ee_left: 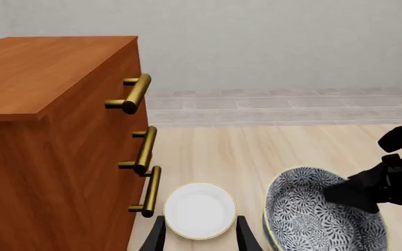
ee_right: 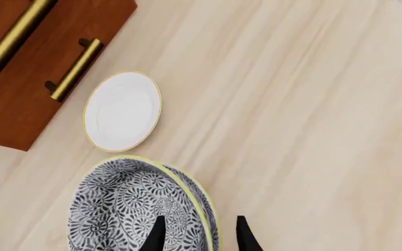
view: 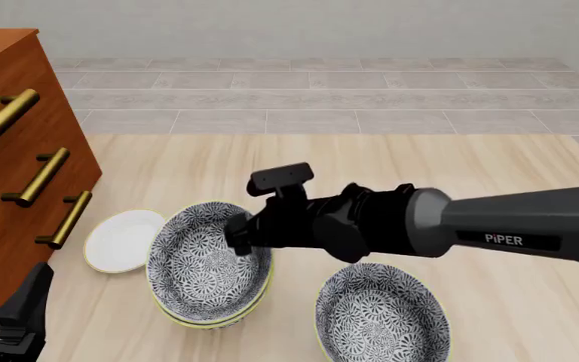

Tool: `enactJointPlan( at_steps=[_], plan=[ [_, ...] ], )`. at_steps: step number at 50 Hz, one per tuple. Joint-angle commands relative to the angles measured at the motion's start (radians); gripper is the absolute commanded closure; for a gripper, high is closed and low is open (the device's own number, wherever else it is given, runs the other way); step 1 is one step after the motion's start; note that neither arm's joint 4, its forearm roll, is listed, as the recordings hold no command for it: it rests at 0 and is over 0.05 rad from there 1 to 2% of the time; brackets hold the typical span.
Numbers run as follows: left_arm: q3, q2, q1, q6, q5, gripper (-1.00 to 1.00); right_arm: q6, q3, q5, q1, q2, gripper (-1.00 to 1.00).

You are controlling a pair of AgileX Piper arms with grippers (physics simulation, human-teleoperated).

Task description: Stack the bowl at the front on the bowl in the middle.

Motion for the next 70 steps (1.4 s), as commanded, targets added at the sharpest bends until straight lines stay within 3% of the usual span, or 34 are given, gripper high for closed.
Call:
enactJointPlan(
  at_steps=[1, 70],
  plan=[
    [0.000, 0.000, -0.006, -0.010, -0.007, -1.00, -0.040, -0.016, 0.052, -0.027, -0.050, -1.00],
    [0.000, 0.000, -0.004, -0.014, -0.020, -1.00, -0.257, -0.148, 0.272, -0.206, -0.269, -1.00]
  ],
)
